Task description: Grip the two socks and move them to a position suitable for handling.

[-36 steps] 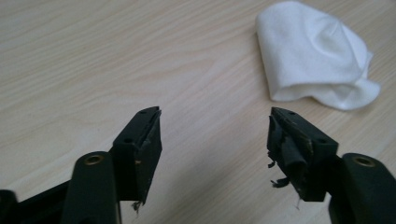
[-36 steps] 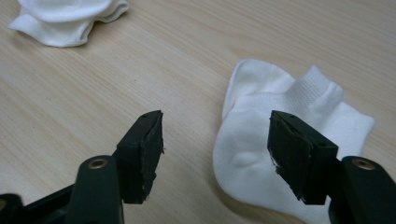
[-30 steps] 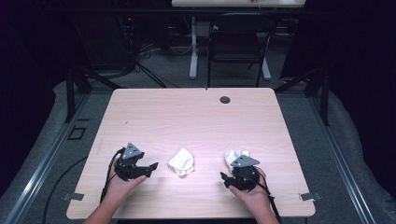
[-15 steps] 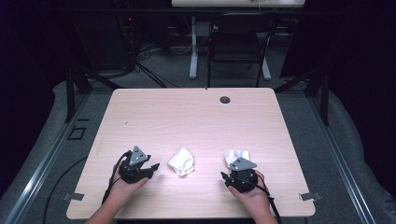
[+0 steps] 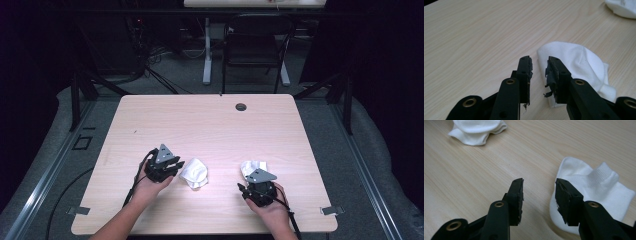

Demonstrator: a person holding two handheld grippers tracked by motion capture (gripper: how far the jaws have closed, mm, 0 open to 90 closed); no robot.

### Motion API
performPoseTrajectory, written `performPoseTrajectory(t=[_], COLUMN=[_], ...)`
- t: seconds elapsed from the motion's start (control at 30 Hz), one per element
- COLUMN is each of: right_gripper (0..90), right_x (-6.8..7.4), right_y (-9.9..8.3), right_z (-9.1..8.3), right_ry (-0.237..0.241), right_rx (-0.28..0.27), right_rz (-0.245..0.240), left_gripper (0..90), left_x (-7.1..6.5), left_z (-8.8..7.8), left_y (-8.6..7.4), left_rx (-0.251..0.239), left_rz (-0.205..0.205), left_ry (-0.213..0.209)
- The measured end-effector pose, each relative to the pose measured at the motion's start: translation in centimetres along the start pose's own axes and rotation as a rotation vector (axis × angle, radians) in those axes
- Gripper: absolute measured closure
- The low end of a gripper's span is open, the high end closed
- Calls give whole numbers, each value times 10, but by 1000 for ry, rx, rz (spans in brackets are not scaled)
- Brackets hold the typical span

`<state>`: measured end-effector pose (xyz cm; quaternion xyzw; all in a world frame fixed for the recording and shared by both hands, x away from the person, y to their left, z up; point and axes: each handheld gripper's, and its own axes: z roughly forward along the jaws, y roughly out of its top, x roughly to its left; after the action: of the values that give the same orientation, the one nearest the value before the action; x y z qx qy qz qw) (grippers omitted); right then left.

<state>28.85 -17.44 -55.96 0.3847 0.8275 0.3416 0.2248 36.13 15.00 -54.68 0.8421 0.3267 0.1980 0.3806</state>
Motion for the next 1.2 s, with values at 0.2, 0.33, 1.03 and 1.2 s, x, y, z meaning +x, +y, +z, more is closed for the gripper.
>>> performPoseTrajectory(t=[0.2, 0.33, 1.03, 1.2], right_gripper=[585, 587, 594, 596], right_x=[-2, -5, -8, -7], right_y=[0, -1, -1, -1], right_z=[-1, -2, -4, -5], right_ry=[13, 15, 20, 22], right_rx=[-22, -26, -37, -38], right_rz=[26, 44, 63, 64], left_gripper=[756, 762, 757, 731], left_x=[-7, -13, -23, -32], left_z=[12, 13, 7, 2], left_y=[-3, -9, -24, -27], left_rx=[61, 90, 144, 160], left_rz=[40, 68, 31, 41], left_ry=[-21, -39, -73, -91])
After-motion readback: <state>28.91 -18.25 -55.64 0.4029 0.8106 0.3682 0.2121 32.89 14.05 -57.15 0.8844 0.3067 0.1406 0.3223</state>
